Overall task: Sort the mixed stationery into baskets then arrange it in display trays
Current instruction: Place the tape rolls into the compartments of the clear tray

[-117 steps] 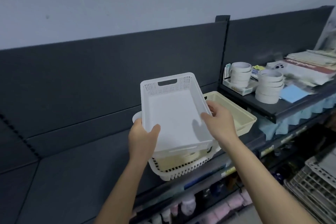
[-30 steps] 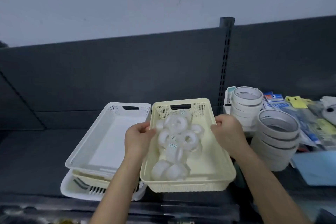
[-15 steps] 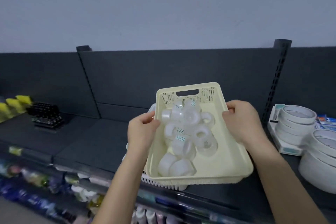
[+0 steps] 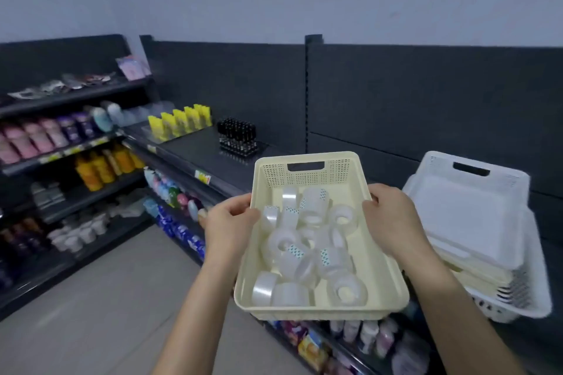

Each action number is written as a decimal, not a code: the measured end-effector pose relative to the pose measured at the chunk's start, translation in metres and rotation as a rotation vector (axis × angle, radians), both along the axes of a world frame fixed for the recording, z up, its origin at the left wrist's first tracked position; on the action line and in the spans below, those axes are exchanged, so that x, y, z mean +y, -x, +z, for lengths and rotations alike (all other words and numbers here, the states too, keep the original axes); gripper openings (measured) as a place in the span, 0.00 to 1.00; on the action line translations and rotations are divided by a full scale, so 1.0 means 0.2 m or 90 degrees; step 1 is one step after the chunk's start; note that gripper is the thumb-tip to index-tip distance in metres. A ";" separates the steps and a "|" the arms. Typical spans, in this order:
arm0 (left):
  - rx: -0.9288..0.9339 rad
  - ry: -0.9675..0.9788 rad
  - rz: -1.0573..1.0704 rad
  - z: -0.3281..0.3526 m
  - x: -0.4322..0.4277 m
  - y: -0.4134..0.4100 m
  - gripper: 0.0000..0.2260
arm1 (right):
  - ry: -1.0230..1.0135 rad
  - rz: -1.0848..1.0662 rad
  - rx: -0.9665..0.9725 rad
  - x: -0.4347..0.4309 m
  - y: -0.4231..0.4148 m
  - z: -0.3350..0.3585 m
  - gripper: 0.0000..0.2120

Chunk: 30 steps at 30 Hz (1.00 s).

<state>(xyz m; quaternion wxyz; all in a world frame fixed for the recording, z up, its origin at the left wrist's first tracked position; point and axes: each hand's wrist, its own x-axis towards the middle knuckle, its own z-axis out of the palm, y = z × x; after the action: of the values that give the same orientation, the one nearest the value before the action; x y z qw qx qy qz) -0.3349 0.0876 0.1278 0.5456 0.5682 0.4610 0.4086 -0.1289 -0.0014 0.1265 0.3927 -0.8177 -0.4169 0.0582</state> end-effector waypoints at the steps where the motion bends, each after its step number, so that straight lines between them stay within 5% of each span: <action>1: 0.002 0.008 0.026 -0.02 0.05 0.09 0.18 | 0.007 0.021 0.011 0.08 0.08 -0.03 0.10; 15: -0.003 0.154 0.306 -0.40 0.97 0.84 0.15 | 0.051 0.253 0.160 1.36 0.73 -0.52 0.10; 30: -0.074 0.145 0.467 -0.40 2.06 1.14 0.16 | 0.044 0.416 0.200 2.73 1.08 -0.47 0.09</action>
<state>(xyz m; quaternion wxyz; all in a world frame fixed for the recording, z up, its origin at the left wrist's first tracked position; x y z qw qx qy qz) -0.5632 0.5004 0.0474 0.4479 0.2774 0.6441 0.5545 -0.3446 0.5456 0.0321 0.3850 -0.6352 -0.5884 0.3195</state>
